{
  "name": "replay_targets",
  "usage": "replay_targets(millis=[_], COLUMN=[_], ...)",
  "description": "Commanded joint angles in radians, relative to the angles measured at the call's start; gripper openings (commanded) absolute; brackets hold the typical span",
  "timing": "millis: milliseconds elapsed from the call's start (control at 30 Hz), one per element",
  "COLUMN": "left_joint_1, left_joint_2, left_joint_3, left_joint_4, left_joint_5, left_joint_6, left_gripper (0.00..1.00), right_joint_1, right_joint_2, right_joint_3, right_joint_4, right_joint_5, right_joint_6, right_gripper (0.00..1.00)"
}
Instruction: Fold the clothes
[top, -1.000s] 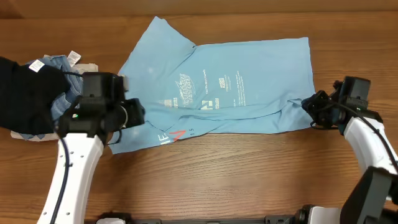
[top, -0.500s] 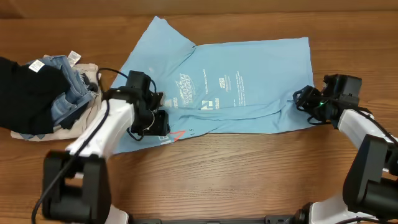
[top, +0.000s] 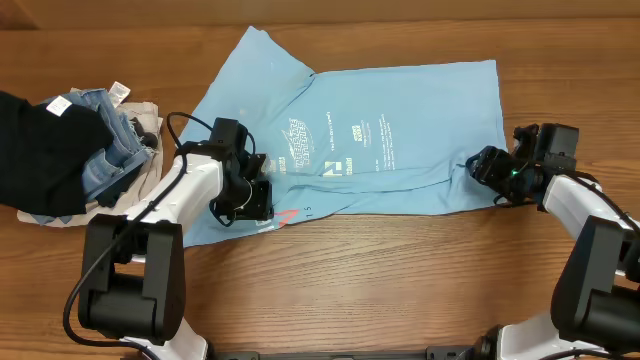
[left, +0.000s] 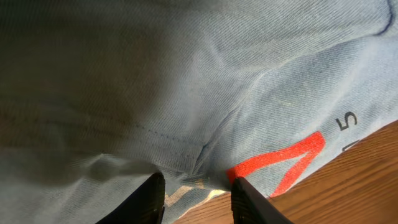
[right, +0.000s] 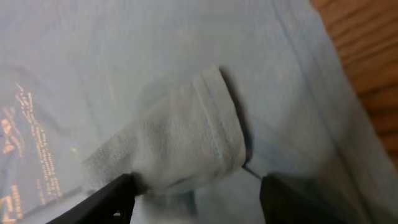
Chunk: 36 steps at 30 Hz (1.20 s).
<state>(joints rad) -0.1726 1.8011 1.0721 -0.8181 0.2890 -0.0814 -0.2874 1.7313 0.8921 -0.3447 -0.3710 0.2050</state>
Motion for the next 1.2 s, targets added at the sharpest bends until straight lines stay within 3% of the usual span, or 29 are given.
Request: replay_targets(millis=[0, 167, 367, 567, 767, 867, 900, 933, 1067, 1167], left_joint_1=[-0.004, -0.004, -0.004, -0.004, -0.004, -0.004, -0.004, -0.004, -0.004, -0.004], left_joint_2=[0.009, 0.009, 0.009, 0.009, 0.009, 0.009, 0.009, 0.009, 0.009, 0.009], left_joint_3=[-0.005, -0.005, -0.005, -0.005, -0.005, -0.005, -0.005, -0.005, -0.005, -0.005], left_joint_4=[0.004, 0.004, 0.005, 0.004, 0.005, 0.008, 0.008, 0.008, 0.010, 0.013], left_joint_5=[0.015, 0.015, 0.018, 0.018, 0.018, 0.018, 0.018, 0.018, 0.018, 0.018], left_joint_6=[0.014, 0.014, 0.006, 0.006, 0.007, 0.007, 0.007, 0.007, 0.007, 0.007], left_gripper=[0.39, 0.38, 0.38, 0.38, 0.37, 0.37, 0.37, 0.37, 0.37, 0.38], right_joint_1=[-0.002, -0.002, -0.002, -0.004, -0.003, -0.003, -0.003, -0.007, -0.024, -0.024], right_joint_2=[-0.006, -0.006, -0.006, -0.006, -0.009, -0.010, -0.010, -0.010, 0.005, 0.053], right_joint_3=[0.014, 0.014, 0.014, 0.022, 0.124, 0.212, 0.241, 0.256, 0.257, 0.250], right_joint_4=[-0.011, -0.016, 0.112, 0.222, 0.172, 0.050, -0.020, -0.067, -0.208, -0.234], right_joint_5=[-0.071, -0.125, -0.093, -0.056, -0.097, -0.047, -0.041, -0.041, 0.054, 0.032], right_joint_6=[0.157, 0.531, 0.555, 0.460, 0.132, 0.054, 0.052, 0.053, 0.053, 0.066], right_gripper=[0.60, 0.56, 0.29, 0.13, 0.04, 0.09, 0.29, 0.43, 0.45, 0.55])
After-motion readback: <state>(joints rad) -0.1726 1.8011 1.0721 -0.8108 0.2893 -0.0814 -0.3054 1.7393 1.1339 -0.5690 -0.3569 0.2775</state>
